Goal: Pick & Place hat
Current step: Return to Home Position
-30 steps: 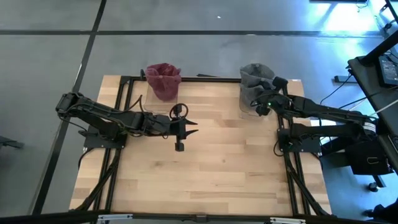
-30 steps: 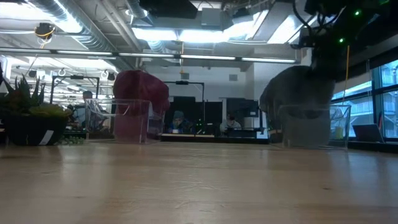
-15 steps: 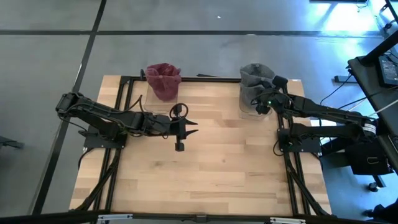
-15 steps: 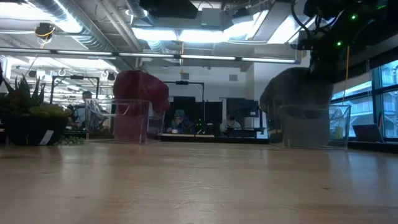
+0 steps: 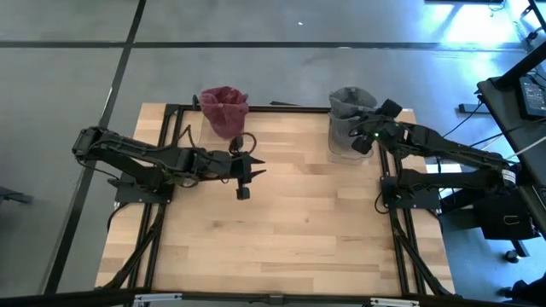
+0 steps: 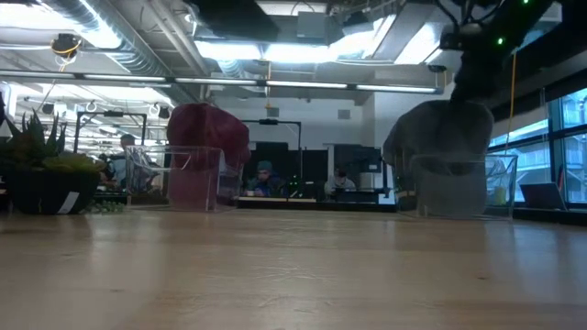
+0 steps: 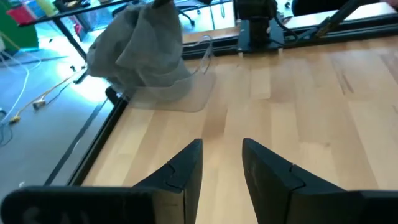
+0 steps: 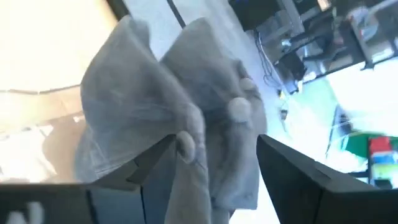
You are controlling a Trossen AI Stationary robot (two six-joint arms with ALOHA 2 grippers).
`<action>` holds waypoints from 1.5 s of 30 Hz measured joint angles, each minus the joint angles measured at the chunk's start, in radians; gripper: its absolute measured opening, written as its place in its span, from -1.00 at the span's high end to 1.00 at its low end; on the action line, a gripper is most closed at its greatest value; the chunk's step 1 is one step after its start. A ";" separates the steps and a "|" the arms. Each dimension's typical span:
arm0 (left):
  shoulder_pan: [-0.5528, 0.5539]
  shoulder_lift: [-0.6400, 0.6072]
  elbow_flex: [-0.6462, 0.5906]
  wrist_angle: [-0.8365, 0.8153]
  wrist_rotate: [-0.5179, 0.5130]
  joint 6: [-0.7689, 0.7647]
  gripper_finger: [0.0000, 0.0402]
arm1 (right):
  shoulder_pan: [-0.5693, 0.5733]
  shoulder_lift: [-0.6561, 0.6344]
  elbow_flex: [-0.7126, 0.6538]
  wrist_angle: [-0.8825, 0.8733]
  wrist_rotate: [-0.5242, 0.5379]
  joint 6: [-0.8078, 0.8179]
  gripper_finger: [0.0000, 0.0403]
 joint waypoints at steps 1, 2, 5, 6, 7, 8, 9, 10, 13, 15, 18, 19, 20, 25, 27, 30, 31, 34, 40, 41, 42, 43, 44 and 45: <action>0.003 -0.016 0.000 -0.017 -0.001 -0.010 0.46 | 0.002 -0.002 0.021 -0.023 -0.007 0.031 -0.10; 0.005 -0.034 0.000 -0.030 -0.005 -0.024 0.45 | 0.009 -0.006 0.045 -0.045 -0.027 0.067 -0.10; 0.006 -0.113 -0.002 -0.108 -0.036 -0.073 0.46 | 0.057 -0.034 0.096 -0.065 -0.244 0.135 -0.10; 0.005 -0.147 -0.013 -0.113 -0.049 -0.086 0.46 | 0.080 -0.046 0.105 -0.047 -0.361 0.146 -0.10; 0.001 -0.184 -0.034 -0.105 -0.064 -0.101 0.45 | 0.108 -0.061 0.108 -0.022 -0.485 0.153 -0.10; -0.004 -0.228 -0.065 -0.092 -0.075 -0.111 0.45 | 0.138 -0.079 0.103 0.008 -0.596 0.161 -0.10; -0.013 -0.275 -0.106 -0.073 -0.088 -0.122 0.45 | 0.172 -0.099 0.085 0.051 -0.681 0.167 -0.10; -0.025 -0.324 -0.152 -0.041 -0.098 -0.135 0.46 | 0.209 -0.122 0.057 0.094 -0.738 0.179 -0.10; -0.059 -0.492 -0.303 0.034 -0.137 -0.150 0.46 | 0.328 -0.197 -0.076 0.237 -0.741 0.240 -0.10; -0.074 -0.599 -0.389 0.055 -0.142 -0.161 0.47 | 0.393 -0.246 -0.175 0.328 -0.699 0.280 -0.10; -0.078 -0.763 -0.493 0.057 -0.139 -0.201 0.46 | 0.458 -0.303 -0.301 0.442 -0.652 0.316 -0.11; -0.076 -0.819 -0.523 0.055 -0.137 -0.205 0.46 | 0.470 -0.319 -0.340 0.473 -0.640 0.329 -0.11; -0.073 -0.871 -0.554 0.052 -0.129 -0.209 0.46 | 0.480 -0.331 -0.378 0.507 -0.629 0.340 -0.11; -0.072 -1.082 -0.687 0.057 -0.026 -0.210 0.45 | 0.493 -0.382 -0.540 0.703 -0.657 0.363 -0.11; -0.073 -1.140 -0.739 0.080 -0.006 -0.214 0.45 | 0.493 -0.402 -0.590 0.755 -0.690 0.364 -0.11; -0.072 -1.208 -0.797 0.090 0.007 -0.218 0.46 | 0.493 -0.439 -0.654 0.825 -0.730 0.368 -0.11; -0.072 -1.229 -0.810 0.090 0.021 -0.218 0.46 | 0.493 -0.456 -0.674 0.858 -0.741 0.369 -0.11; -0.072 -1.263 -0.833 0.093 0.052 -0.229 0.46 | 0.493 -0.504 -0.725 0.905 -0.758 0.384 -0.11; -0.072 -1.263 -0.842 0.096 0.044 -0.229 0.45 | 0.490 -0.623 -0.772 0.909 -0.758 0.389 -0.11; -0.072 -1.263 -0.852 0.115 0.046 -0.232 0.46 | 0.490 -0.642 -0.780 0.910 -0.758 0.384 -0.11; -0.072 -1.263 -0.864 0.135 0.050 -0.234 0.46 | 0.490 -0.663 -0.788 0.912 -0.758 0.381 -0.11; -0.072 -1.263 -0.878 0.150 0.050 -0.236 0.46 | 0.490 -0.682 -0.798 0.915 -0.758 0.380 -0.11; -0.072 -1.263 -0.893 0.158 0.049 -0.239 0.47 | 0.490 -0.702 -0.810 0.916 -0.758 0.380 -0.11; -0.072 -1.263 -0.903 0.157 0.042 -0.246 0.47 | 0.490 -0.721 -0.825 0.915 -0.758 0.381 -0.11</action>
